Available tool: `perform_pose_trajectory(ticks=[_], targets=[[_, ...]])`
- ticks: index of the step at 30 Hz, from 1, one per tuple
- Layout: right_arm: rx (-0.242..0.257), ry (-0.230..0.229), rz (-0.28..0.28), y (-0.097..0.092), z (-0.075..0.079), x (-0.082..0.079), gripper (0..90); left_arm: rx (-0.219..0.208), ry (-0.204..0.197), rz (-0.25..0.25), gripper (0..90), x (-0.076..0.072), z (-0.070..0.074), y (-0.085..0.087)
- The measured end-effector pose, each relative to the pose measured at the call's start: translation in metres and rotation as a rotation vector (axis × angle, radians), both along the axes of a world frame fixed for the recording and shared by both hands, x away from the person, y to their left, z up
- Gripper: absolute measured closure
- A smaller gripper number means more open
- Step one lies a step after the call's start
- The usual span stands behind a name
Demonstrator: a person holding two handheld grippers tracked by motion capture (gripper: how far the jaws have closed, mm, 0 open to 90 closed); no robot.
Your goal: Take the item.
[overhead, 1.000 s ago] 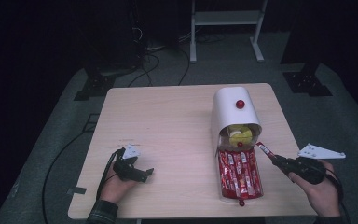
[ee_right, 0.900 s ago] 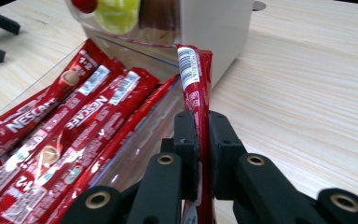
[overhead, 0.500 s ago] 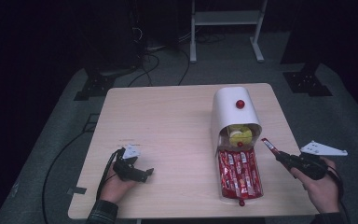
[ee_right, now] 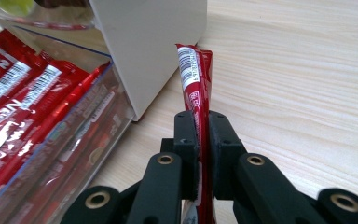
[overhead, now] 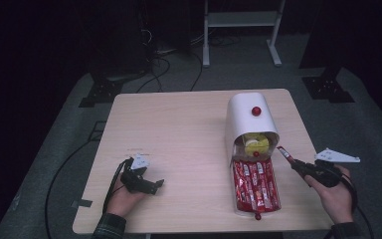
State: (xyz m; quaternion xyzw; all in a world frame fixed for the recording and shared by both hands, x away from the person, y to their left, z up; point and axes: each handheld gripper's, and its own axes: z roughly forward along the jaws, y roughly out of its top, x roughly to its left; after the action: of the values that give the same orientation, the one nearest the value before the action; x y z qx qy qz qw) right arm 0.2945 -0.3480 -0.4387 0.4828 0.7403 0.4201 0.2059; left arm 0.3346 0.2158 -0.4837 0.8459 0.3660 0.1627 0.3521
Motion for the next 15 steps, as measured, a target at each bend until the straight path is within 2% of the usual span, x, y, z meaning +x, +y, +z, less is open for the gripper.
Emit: perform_pose_trajectory(ticks=[15], targets=[[-0.016,0.045,0.017,0.009,-0.017,0.015,82.6,0.0,0.0,0.0,0.0,0.0,0.0,0.0]])
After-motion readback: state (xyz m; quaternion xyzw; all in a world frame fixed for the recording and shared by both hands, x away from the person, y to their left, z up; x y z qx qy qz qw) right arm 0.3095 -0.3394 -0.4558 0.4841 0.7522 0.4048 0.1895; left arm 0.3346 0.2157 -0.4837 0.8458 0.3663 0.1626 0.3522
